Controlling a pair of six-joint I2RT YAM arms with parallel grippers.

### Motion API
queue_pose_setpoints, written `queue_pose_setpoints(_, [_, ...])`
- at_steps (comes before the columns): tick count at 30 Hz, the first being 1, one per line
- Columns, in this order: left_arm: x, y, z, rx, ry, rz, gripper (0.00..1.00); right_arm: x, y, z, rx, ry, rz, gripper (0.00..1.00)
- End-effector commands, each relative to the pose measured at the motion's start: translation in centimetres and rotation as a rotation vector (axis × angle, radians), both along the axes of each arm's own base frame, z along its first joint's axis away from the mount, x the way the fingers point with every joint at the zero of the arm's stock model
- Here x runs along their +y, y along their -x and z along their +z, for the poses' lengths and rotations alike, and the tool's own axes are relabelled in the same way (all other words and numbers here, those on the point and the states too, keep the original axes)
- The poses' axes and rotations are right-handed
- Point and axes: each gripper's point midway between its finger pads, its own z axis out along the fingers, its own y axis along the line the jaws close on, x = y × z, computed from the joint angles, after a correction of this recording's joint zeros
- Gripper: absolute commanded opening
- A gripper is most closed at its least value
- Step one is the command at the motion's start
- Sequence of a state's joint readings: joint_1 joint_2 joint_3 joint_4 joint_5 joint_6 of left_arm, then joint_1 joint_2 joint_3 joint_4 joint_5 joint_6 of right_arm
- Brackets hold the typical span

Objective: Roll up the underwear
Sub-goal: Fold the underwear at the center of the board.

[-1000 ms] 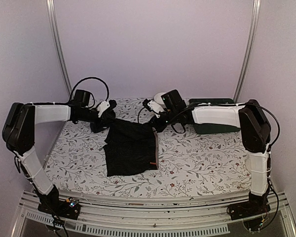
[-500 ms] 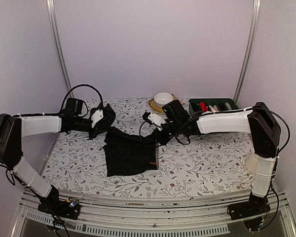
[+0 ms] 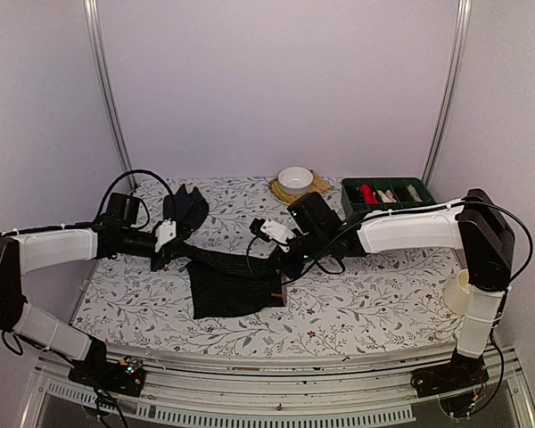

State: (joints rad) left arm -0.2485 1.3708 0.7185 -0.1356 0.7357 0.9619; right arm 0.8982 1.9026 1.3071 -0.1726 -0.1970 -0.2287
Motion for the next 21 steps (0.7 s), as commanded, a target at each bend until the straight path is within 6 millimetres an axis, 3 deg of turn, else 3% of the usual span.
queue_pose_setpoints(1, [0.3,2.5,-1.0,-0.006,-0.025,-0.069,0.00,-0.4,1.9,0.0,0.015,0.016,0.013,0.02])
queue_pose_setpoints(13, [0.6,6.3,-4.2,0.047,-0.108,-0.164,0.00,-1.7,4.5,-2.0,0.044,0.086,0.010,0.02])
queue_pose_setpoints(21, [0.3,8.7,-4.8,0.084,-0.103,-0.242,0.00,-2.0,6.4,-3.3,0.076,0.112,0.031,0.02])
